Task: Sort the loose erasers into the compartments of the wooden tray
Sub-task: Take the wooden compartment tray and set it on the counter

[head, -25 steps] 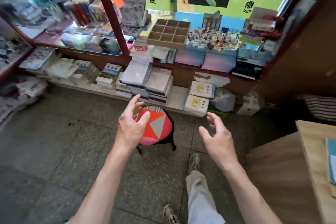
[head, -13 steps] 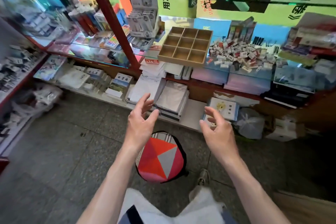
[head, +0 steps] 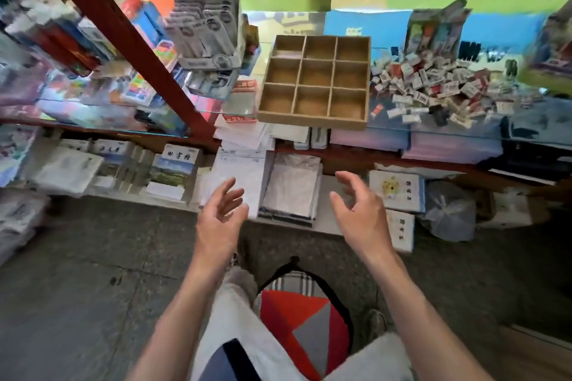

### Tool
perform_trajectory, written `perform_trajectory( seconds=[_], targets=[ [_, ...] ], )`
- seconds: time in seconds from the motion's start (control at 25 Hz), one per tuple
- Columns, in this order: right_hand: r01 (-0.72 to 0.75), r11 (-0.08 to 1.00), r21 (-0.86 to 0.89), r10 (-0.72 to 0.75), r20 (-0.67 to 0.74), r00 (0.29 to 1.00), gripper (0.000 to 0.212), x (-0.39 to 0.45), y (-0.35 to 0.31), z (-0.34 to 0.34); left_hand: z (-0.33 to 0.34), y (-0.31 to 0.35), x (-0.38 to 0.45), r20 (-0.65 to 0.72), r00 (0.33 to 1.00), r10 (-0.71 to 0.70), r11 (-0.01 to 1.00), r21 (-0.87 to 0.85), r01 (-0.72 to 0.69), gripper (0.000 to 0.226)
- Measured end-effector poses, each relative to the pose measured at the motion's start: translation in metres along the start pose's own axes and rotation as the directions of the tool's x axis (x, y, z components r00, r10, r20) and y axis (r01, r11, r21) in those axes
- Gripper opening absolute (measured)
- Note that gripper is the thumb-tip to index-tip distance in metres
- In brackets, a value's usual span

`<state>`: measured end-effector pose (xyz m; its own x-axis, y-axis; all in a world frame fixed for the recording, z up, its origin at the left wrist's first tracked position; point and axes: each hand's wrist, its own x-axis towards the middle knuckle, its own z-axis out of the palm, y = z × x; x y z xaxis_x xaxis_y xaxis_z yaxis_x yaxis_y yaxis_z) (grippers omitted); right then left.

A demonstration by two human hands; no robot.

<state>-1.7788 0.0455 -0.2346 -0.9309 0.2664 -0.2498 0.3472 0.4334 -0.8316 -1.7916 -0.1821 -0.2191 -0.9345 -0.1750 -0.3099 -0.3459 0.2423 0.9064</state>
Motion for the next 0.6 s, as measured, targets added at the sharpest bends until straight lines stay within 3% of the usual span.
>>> perform_trajectory(
  seconds=[0.12, 0.36, 0.48, 0.6],
  targets=[
    [-0.105, 0.994, 0.002, 0.105, -0.055, 0.993, 0.034, 0.042, -0.021, 0.050, -0.023, -0.011, 0.084, 0.151, 0.988, -0.011, 1.000, 0.030, 0.007, 0.045],
    [-0.274, 0.959, 0.066, 0.282, -0.213, 0.936, 0.030, 0.073, -0.042, 0.078, -0.032, 0.031, 0.182, 0.369, 0.928, 0.047, 0.993, 0.088, -0.085, 0.044],
    [-0.289, 0.956, 0.045, 0.292, -0.185, 0.938, 0.033, 0.092, -0.034, 0.083, -0.011, 0.038, 0.203, 0.337, 0.939, 0.074, 0.995, 0.036, -0.091, 0.040],
    [-0.202, 0.976, -0.085, 0.197, -0.063, 0.978, 0.041, 0.116, -0.008, 0.087, 0.028, 0.021, 0.210, 0.207, 0.975, 0.083, 0.996, -0.057, -0.073, 0.042]
  ],
)
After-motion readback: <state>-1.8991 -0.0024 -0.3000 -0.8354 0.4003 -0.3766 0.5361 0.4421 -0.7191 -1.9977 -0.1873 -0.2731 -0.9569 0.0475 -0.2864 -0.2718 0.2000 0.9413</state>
